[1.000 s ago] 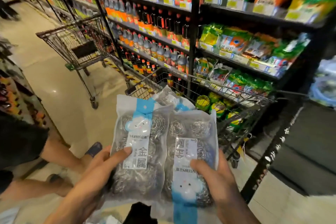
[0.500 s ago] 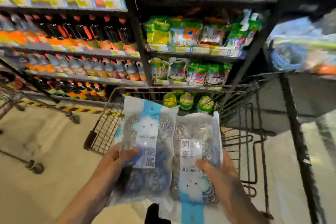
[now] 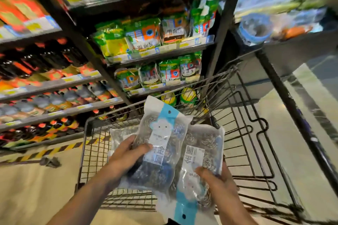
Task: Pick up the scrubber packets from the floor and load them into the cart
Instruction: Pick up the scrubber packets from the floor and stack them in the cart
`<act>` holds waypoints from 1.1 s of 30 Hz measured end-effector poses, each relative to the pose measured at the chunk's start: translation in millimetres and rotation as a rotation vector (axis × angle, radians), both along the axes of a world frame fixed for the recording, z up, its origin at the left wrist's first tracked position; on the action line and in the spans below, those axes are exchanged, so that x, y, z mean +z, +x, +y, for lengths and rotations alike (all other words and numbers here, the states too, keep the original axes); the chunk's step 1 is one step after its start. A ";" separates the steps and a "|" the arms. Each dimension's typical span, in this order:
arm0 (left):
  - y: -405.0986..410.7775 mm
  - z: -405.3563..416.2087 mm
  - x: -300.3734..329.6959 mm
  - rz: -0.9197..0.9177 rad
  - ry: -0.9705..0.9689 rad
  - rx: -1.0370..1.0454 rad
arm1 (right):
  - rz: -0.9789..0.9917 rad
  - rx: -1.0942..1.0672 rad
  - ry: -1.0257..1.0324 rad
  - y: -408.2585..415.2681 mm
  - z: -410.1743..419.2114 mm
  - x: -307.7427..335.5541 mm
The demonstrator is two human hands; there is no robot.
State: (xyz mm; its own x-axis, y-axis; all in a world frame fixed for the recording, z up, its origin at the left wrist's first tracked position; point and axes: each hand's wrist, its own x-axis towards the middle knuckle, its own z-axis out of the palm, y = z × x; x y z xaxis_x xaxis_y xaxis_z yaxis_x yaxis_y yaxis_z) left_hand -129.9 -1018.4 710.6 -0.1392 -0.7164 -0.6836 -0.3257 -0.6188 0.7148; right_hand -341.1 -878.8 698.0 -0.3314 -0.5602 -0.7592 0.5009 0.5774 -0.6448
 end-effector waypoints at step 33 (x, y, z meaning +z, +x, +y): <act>-26.1 -150.9 -312.9 -0.284 0.107 -1.062 | -0.428 -1.166 0.365 122.4 -56.0 -348.2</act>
State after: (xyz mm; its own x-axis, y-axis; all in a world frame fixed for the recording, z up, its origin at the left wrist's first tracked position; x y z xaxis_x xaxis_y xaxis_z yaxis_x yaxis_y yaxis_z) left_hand -156.0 -1169.3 397.8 -0.4766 -0.2604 -0.8397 -0.8720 0.0185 0.4892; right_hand -218.7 -934.8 349.8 -0.1754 0.1541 -0.9724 0.9510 -0.2288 -0.2078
